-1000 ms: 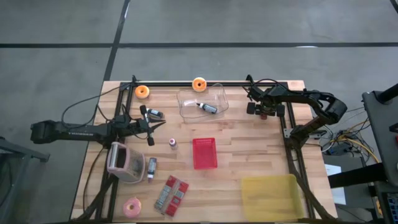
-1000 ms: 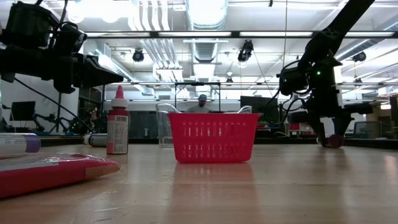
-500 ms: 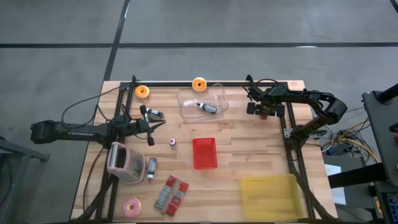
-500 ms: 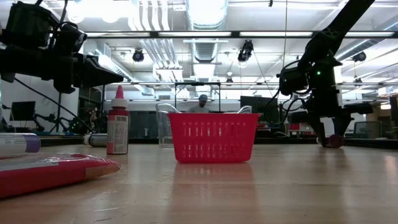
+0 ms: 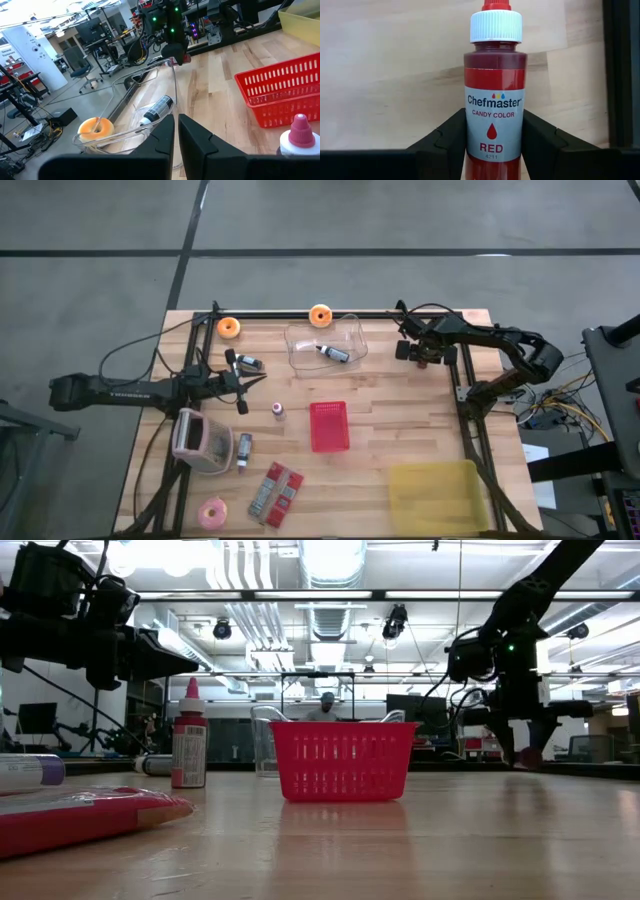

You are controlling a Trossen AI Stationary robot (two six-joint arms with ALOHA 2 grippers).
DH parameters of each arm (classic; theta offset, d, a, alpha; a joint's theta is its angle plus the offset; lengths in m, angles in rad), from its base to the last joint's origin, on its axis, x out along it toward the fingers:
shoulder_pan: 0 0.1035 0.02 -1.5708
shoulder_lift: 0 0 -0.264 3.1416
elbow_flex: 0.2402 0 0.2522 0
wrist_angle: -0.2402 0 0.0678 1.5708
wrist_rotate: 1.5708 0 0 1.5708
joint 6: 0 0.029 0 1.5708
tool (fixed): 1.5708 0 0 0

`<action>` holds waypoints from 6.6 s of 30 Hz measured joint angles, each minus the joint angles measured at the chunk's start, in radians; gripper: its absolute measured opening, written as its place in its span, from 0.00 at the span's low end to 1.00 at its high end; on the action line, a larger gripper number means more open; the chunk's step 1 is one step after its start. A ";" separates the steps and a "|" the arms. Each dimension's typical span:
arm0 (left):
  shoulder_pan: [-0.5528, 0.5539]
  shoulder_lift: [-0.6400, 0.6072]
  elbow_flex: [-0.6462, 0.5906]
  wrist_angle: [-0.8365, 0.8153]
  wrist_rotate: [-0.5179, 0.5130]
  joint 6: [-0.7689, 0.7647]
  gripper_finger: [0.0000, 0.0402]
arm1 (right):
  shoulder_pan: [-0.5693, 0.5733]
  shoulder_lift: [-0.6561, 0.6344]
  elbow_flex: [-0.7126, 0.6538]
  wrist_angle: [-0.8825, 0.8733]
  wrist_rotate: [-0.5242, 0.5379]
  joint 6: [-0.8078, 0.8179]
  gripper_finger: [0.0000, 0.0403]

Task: Pick & Place Food Item
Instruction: Put the red food coloring bottle into the transparent bin, then put the pink food coloring bottle into the transparent bin

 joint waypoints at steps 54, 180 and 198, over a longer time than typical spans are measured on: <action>0.000 0.000 0.000 0.000 0.000 0.000 0.07 | 0.264 0.087 0.352 0.504 -0.281 -0.715 0.37; 0.000 0.000 0.000 0.000 0.000 0.000 0.07 | 0.310 0.378 0.795 0.075 -0.352 -0.843 0.57; 0.000 0.000 0.000 -0.001 0.000 0.000 0.07 | 0.519 0.236 0.788 -0.172 -0.361 -0.877 0.57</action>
